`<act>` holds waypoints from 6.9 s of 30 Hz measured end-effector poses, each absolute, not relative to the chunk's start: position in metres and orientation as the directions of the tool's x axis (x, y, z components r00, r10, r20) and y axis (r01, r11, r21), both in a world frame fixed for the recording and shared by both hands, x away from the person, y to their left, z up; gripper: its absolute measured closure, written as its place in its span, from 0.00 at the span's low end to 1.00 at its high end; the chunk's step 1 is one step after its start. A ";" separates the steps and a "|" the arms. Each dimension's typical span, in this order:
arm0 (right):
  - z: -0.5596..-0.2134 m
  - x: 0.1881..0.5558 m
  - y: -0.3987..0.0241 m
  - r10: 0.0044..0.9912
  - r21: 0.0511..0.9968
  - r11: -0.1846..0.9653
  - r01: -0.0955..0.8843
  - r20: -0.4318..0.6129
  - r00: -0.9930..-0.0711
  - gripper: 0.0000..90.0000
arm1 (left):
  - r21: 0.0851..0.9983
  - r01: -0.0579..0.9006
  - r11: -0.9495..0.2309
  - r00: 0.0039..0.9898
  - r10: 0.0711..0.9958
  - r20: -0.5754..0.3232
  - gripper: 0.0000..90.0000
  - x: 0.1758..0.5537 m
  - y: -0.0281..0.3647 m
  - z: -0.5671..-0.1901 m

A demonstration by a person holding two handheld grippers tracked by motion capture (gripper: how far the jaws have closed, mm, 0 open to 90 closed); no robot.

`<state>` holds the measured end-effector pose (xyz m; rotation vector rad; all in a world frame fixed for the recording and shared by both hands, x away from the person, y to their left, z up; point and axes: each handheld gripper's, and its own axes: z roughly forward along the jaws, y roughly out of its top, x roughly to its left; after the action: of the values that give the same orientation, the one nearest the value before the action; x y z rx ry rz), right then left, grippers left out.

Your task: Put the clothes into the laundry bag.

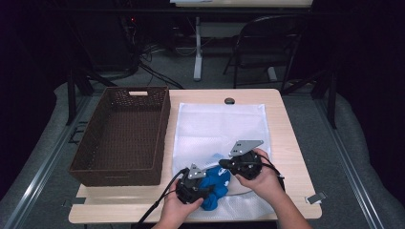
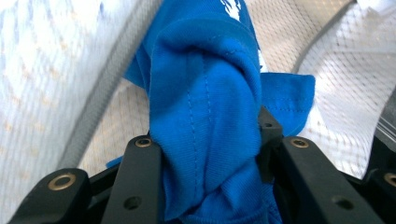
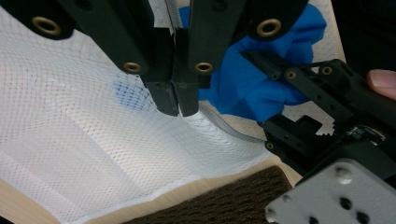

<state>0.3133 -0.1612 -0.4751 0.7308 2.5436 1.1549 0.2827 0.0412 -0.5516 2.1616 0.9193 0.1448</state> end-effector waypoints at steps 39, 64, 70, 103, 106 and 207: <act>-0.479 0.317 -0.164 0.545 0.755 0.555 0.350 -0.012 -0.839 0.99 | 0.680 0.587 -0.440 0.696 0.703 -0.147 0.33 0.284 0.037 -0.553; -0.478 0.315 -0.161 0.541 0.755 0.558 0.345 -0.015 -0.841 0.99 | 0.671 0.581 -0.460 0.701 0.702 -0.125 0.61 0.275 0.043 -0.568; -0.478 0.315 -0.161 0.538 0.756 0.559 0.340 -0.018 -0.843 0.99 | 0.674 0.566 -0.475 0.709 0.698 -0.103 0.73 0.273 0.041 -0.569; -0.477 0.312 -0.158 0.526 0.759 0.559 0.334 -0.014 -0.850 0.99 | 0.698 0.604 -0.385 0.663 0.729 -0.172 0.80 0.310 0.029 -0.550; -0.477 0.311 -0.158 0.524 0.757 0.562 0.334 -0.012 -0.852 0.99 | 0.701 0.612 -0.365 0.650 0.737 -0.184 0.80 0.313 0.030 -0.551; -0.479 0.312 -0.155 0.522 0.754 0.567 0.331 -0.018 -0.853 0.99 | 0.706 0.603 -0.371 0.610 0.785 -0.109 0.88 0.316 0.022 -0.558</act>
<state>0.3116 -0.1551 -0.4795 0.7109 2.5623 1.1581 0.3163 0.0220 -0.5581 2.1028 1.0888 0.3171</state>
